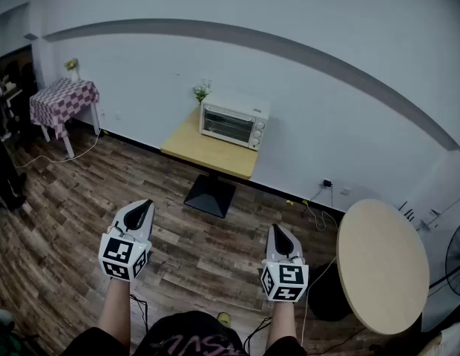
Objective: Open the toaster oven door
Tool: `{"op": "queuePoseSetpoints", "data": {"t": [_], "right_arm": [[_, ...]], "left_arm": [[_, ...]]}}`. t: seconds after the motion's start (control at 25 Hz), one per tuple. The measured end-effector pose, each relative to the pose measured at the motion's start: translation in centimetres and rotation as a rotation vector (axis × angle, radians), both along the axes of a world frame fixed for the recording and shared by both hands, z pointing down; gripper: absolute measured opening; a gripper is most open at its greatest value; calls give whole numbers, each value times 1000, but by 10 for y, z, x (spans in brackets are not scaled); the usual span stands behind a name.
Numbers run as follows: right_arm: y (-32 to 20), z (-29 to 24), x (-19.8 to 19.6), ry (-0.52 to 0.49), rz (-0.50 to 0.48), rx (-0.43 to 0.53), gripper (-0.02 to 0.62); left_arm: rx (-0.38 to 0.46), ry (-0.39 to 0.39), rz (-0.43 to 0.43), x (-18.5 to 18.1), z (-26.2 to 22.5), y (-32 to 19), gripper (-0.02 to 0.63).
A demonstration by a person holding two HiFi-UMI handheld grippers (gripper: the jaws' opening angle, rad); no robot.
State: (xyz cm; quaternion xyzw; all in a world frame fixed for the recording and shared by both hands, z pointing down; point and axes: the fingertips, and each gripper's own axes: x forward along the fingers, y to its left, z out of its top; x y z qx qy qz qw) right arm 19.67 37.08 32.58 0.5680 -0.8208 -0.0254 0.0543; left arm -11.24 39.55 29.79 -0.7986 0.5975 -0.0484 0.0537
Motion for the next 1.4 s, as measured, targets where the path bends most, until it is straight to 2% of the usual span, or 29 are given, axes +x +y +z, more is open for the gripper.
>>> {"op": "queuePoseSetpoints", "data": {"t": [0.48, 0.92, 1.12, 1.4], "right_arm": [[-3, -1, 4, -10, 3, 6, 5], [-5, -1, -1, -12, 12, 7, 6], [-8, 10, 0, -2, 17, -16, 6], [-27, 12, 11, -11, 43, -22, 6]], "left_arm": [[5, -26, -2, 4, 1, -6, -2], [9, -8, 12, 1, 2, -8, -2], [-11, 16, 18, -1, 14, -17, -2], [-23, 10, 38, 6, 20, -40, -2]]}}
